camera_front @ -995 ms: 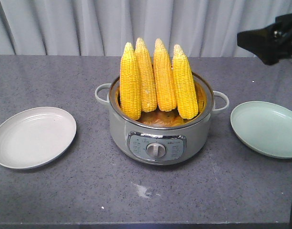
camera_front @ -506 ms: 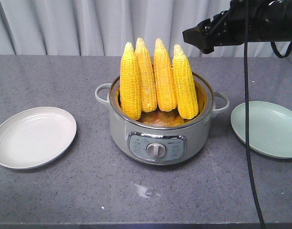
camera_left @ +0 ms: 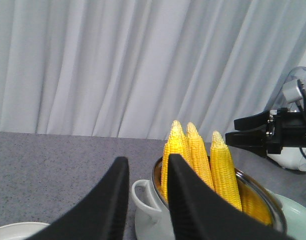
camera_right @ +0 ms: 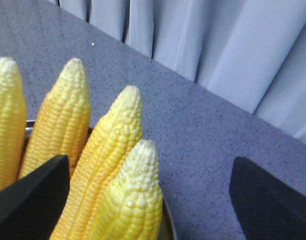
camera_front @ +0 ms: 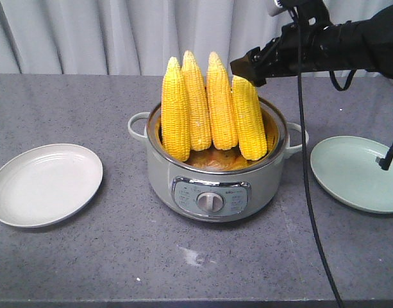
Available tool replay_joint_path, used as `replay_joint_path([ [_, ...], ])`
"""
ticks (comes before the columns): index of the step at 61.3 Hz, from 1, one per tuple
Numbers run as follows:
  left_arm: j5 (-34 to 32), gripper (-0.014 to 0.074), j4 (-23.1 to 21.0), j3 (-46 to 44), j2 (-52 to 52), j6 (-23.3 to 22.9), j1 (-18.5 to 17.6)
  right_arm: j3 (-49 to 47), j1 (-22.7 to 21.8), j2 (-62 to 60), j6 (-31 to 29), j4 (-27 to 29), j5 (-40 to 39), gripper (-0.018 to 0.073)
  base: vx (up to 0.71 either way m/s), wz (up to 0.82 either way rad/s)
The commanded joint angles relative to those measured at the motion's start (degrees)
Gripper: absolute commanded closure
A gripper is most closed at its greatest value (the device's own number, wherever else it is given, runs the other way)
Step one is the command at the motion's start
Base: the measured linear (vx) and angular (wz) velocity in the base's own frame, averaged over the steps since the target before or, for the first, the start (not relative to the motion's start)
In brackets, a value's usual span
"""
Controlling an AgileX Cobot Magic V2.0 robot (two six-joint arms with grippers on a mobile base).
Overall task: Distribute corn equally
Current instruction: 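Reach the right gripper to the corn cob nearest the green plate, then close the right gripper on the cob and lift it from the pot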
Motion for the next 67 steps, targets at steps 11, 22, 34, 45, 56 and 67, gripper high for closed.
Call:
replay_joint_path([
  [11,-0.76,0.0395,-1.84,-2.01,0.28,0.02,0.02,-1.88,-0.10,1.83,0.09,1.94,-0.51,-0.0043,0.00,0.00],
  [22,-0.69,0.0395,-1.84,-2.01,0.28,0.02,0.02,-1.88,-0.10,2.31,0.09,1.90,0.58,0.0067,0.00,0.00],
  [34,-0.56,0.0395,-1.84,-2.01,0.28,0.02,0.02,-1.88,-0.10,2.21,-0.12,1.90,1.65,0.0333,0.00,0.00],
  [45,-0.52,0.0395,-1.84,-2.01,0.28,0.02,0.02,-1.88,-0.10,0.77,-0.98,2.01,1.39,0.0566,0.00,0.00],
  [56,-0.52,0.0395,-1.84,-2.01,0.28,0.02,0.02,-1.88,-0.19,-2.53,-0.77,2.13,0.19,0.0568,0.00,0.00],
  [67,-0.52,0.0395,-1.84,-2.01,0.28,0.02,0.02,-1.88,-0.27,-8.12,-0.71,2.13,-1.71,0.0568,0.00,0.00],
])
